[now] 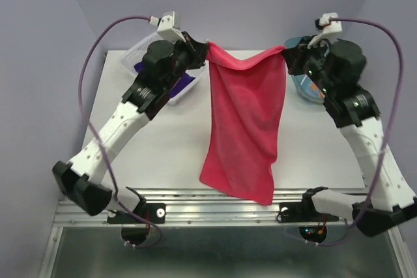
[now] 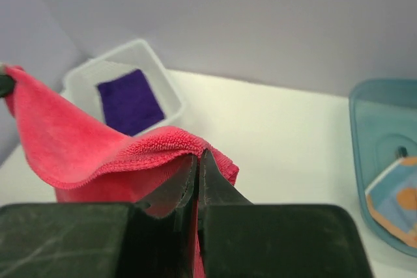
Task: Fold and stack the towels
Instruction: Flatten out the crumpled towel, then fold the towel
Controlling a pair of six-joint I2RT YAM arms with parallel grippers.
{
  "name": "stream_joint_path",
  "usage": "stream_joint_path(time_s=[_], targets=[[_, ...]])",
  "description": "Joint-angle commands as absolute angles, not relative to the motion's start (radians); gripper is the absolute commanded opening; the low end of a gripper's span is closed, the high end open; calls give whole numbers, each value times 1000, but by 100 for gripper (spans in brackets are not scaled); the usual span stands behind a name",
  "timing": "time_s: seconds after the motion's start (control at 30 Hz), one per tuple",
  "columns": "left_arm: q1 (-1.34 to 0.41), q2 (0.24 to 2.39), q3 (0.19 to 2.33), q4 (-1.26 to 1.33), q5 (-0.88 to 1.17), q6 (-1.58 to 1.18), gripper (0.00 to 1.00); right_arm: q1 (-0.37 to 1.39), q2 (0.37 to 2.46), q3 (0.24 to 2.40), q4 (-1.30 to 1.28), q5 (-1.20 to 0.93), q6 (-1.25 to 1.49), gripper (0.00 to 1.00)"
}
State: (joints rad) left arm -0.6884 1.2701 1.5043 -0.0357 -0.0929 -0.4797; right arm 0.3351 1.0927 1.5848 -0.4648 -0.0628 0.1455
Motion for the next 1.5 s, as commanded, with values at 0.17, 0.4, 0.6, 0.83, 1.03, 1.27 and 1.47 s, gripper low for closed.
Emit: stream_joint_path(time_s=[0.17, 0.4, 0.6, 0.83, 1.03, 1.27, 1.47], targets=[[-451, 1835, 1759, 140, 115, -480, 0, 287, 1492, 1538, -126, 278, 35, 1], [-443, 2132, 2113, 64, 55, -390, 0, 160, 1778, 1693, -63, 109, 55, 1], [-437, 2220, 2195, 64, 55, -371, 0, 120, 1890, 1723, -20, 20, 11, 1], [-436, 2168, 2093, 55, 46, -371, 0, 115, 1838, 1654, -75, -99, -41, 1], [-436, 2051, 1918, 23, 57, -396, 0, 117, 1711, 1548, -202, -152, -41, 1], [-436, 1901, 1714, 5, 46, -426, 0, 126, 1570, 1384, -267, -205, -29, 1], [-436, 1776, 1540, 2, 46, -449, 0, 187, 1490, 1249, -298, -186, -11, 1]])
